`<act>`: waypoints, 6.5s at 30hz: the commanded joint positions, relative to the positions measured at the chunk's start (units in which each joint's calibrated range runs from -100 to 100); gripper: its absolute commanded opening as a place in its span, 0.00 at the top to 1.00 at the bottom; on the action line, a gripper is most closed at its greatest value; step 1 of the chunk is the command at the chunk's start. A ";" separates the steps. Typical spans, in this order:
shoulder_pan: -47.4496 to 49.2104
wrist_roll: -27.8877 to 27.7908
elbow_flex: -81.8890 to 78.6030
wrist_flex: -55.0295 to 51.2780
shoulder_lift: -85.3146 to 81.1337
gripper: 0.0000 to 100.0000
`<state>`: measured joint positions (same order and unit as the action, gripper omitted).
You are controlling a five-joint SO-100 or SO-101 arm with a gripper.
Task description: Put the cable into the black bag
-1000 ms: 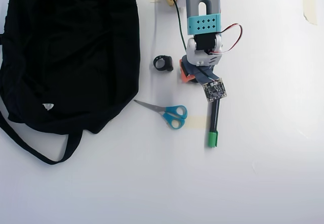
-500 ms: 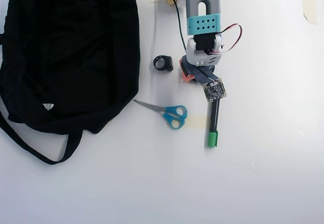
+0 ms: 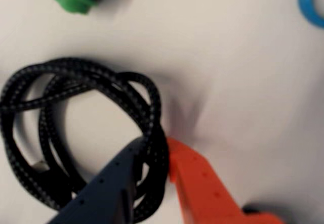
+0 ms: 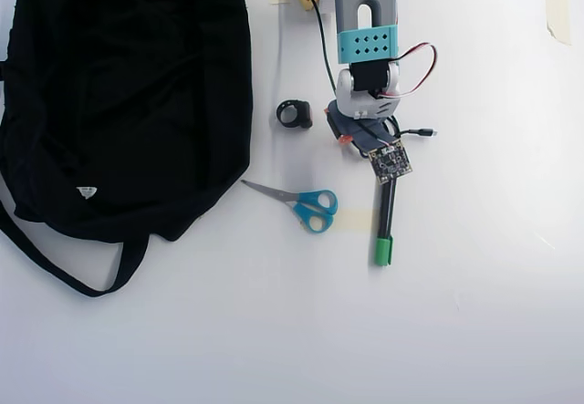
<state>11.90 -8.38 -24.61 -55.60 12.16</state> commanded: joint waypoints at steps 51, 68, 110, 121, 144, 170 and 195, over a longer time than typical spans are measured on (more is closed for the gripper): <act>-11.75 0.14 15.26 -17.52 -28.35 0.98; -19.46 1.40 18.05 -17.78 -28.35 0.98; -63.36 9.01 16.43 -0.04 -15.15 0.71; -24.24 14.25 16.70 -23.72 -29.59 0.98; -6.37 17.50 -13.67 -17.61 -63.70 0.98; -3.90 10.16 -67.22 -12.27 -110.83 0.98; -4.50 10.16 -74.67 -17.26 -111.58 0.98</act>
<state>7.64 2.03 -98.03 -70.72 -98.75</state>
